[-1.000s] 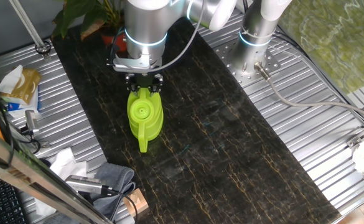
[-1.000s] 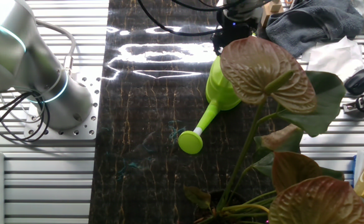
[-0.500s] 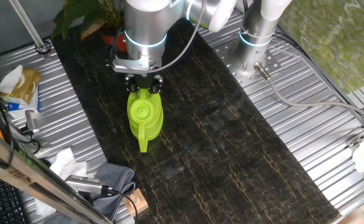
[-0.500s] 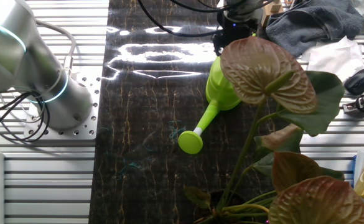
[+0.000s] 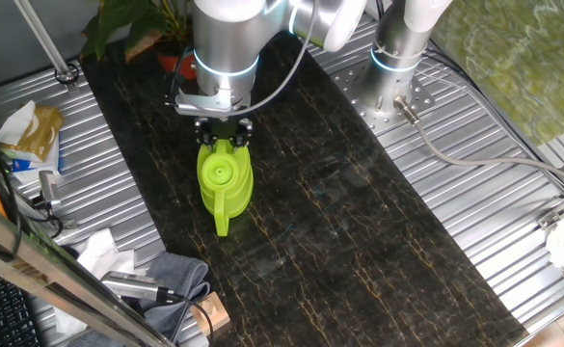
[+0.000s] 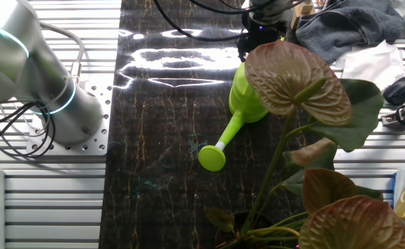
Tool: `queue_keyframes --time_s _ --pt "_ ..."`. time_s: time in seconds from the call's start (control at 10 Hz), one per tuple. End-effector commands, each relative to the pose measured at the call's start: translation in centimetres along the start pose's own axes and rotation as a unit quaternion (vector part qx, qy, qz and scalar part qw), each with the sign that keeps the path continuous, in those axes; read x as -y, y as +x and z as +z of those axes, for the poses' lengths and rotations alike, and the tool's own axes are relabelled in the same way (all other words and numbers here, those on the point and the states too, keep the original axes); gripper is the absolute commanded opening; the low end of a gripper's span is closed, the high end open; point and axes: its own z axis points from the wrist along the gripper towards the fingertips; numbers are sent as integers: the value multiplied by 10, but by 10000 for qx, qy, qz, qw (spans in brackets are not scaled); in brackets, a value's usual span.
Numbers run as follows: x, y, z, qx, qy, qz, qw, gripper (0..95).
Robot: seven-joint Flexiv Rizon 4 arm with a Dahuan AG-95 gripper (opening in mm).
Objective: Water the plant
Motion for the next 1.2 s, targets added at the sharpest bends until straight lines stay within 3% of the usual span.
queue_keyframes --time_s 0.1,0.2,0.3,1.2 --pt "0 0 1 7 9 -12 10000 570" --pt "0 0 1 9 11 -14 10000 570" --pt "1 -1 1 11 10 -14 10000 380" --pt "4 -4 4 13 16 16 10000 380"
